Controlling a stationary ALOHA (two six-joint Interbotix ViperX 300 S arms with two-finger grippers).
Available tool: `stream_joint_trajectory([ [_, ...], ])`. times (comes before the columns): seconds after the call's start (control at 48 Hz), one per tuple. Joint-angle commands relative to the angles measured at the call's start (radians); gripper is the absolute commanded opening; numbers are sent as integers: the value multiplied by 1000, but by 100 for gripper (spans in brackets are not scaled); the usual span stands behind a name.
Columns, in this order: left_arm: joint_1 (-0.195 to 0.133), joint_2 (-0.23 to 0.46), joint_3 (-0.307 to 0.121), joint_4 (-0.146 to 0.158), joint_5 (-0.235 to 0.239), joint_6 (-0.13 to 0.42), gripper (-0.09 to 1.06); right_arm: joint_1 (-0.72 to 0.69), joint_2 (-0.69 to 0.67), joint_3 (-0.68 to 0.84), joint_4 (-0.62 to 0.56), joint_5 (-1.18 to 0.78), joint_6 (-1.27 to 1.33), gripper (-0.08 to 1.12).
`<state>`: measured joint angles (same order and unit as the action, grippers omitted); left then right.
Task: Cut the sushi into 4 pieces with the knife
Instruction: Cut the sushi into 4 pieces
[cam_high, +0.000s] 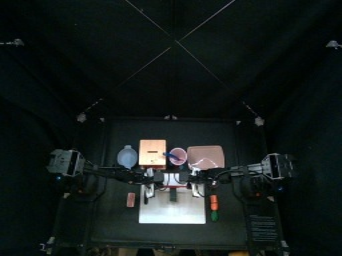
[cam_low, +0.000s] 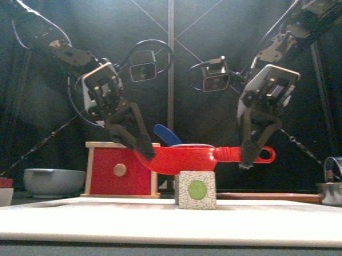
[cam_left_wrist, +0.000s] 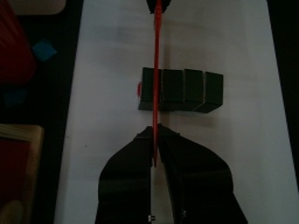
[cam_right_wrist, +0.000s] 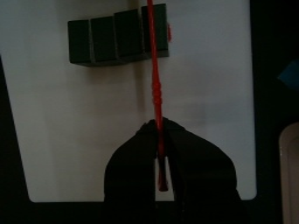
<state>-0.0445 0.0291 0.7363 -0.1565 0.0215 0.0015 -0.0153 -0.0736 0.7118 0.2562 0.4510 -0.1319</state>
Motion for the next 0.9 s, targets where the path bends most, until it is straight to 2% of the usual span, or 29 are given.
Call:
stream_joint_trajectory([
  [0.021, -8, 0, -2, -11, 5, -3, 46, 12, -6, -5, 6, 2, 0, 16],
  [0.333, -21, 2, 5, -40, 5, -5, 46, 20, 0, -3, 6, 2, 2, 16],
  [0.896, -15, 28, 2, -38, 5, -2, 46, 15, 15, 0, 5, 0, 0, 16],
])
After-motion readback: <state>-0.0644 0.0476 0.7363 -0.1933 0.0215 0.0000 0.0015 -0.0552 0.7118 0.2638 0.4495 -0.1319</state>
